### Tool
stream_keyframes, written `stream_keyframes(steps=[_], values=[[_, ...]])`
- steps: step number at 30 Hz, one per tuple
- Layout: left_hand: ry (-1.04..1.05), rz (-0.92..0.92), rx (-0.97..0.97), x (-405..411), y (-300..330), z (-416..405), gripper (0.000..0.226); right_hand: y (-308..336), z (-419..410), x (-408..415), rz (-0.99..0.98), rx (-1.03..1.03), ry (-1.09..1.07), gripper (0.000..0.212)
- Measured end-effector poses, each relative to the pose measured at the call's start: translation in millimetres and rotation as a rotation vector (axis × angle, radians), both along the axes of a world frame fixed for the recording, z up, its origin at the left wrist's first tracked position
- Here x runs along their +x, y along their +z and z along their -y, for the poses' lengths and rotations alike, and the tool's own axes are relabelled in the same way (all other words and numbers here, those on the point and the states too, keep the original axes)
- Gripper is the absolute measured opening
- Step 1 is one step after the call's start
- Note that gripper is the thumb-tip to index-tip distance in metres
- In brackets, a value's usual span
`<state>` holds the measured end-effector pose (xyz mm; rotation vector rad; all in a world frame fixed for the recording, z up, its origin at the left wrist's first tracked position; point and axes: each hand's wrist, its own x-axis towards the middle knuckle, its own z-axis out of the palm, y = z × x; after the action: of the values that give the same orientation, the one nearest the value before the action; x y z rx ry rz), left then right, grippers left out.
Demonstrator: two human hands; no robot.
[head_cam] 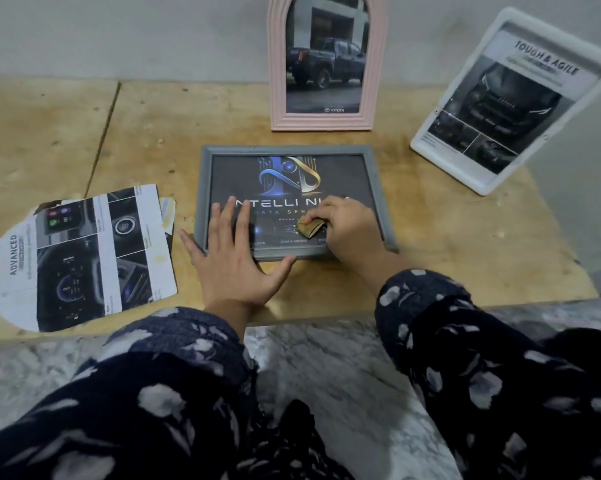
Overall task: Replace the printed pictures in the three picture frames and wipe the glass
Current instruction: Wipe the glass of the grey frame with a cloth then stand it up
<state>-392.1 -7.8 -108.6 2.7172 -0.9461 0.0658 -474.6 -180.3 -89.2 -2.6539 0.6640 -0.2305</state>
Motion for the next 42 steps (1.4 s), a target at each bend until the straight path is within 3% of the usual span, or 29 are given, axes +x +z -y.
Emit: stream_keyframes(steps=[3, 7, 10, 14, 18, 22, 26, 37, 42], values=[[0.006, 0.005, 0.005, -2, 0, -1, 0.102, 6, -8, -11, 0.048, 0.077, 0.005, 0.045], [-0.001, 0.003, -0.019, -4, -1, -1, 0.101, 27, 20, -4, -0.151, 0.198, -0.063, 0.041], [-0.004, -0.005, -0.032, -3, -1, 2, 0.1, 43, 58, 17, -0.079, 0.282, -0.178, 0.038], [-0.001, -0.007, -0.021, -1, -1, 2, 0.099, 52, 92, 50, -0.017, 0.107, -0.179, 0.034], [0.004, 0.005, -0.013, 1, -2, 1, 0.099, 24, 95, 53, -0.119, -0.008, -0.09, 0.031], [0.004, 0.007, -0.02, 2, -3, 1, 0.099, 10, 85, 41, -0.027, -0.041, -0.188, 0.045], [0.007, 0.009, -0.002, 1, -4, 1, 0.101, 5, 68, 22, -0.062, 0.013, -0.233, 0.055], [0.01, -0.026, -0.026, 1, -8, 0, 0.105, 3, 30, -27, 0.035, 0.133, -0.234, 0.042], [0.01, -0.015, -0.015, 0, -8, 1, 0.104, 12, 22, -33, -0.083, 0.204, -0.273, 0.042]])
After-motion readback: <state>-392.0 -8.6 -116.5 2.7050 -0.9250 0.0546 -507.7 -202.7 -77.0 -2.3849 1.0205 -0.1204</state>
